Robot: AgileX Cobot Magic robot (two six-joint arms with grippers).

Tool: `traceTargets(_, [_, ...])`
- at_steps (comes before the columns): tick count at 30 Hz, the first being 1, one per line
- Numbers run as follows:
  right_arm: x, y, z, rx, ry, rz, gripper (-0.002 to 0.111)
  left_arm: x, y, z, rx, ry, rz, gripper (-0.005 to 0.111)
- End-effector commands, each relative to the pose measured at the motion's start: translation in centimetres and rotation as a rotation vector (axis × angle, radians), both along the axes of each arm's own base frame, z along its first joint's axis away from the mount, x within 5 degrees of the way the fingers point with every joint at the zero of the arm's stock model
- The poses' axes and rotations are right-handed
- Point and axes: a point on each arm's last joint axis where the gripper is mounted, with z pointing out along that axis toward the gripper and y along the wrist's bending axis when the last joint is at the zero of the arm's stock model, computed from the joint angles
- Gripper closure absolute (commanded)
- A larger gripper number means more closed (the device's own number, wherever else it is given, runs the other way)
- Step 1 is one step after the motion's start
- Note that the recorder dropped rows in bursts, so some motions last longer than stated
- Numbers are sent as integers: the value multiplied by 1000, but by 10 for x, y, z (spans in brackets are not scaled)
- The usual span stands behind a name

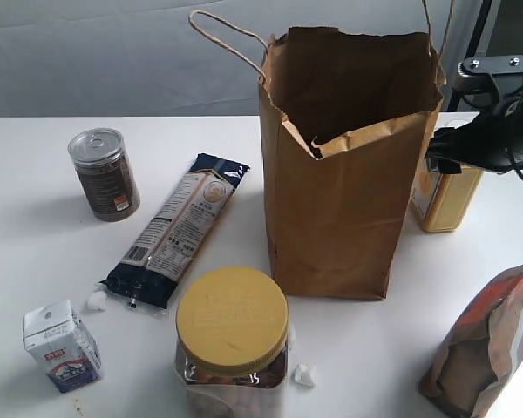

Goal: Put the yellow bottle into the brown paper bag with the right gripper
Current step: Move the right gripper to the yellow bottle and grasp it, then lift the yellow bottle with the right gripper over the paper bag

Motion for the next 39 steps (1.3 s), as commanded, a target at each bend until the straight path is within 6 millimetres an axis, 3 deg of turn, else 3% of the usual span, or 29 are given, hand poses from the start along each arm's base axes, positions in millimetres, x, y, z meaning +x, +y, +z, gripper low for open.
traceTargets(1, [8, 2, -11, -3, -29, 2, 43, 0, 0, -1, -8, 0, -3, 107])
traceTargets(3, [7, 2, -13, 20, 1, -37, 60, 0, 0, -1, -8, 0, -3, 107])
traceTargets(6, [7, 2, -10, 29, 0, -48, 108, 0, 0, -1, -8, 0, -3, 107])
traceTargets(13, [-5, -2, 19, 80, -78, -65, 108, 0, 0, -1, -8, 0, -3, 107])
traceTargets(19, [-41, -14, 56, 94, -197, -38, 108, 0, 0, -1, -8, 0, -3, 107])
traceTargets(31, [-144, -46, 140, 174, -293, -18, 108, 0, 0, -1, -8, 0, -3, 107])
traceTargets(39, [-217, -55, 174, 305, -278, 84, 108, 0, 0, -1, -8, 0, -3, 107])
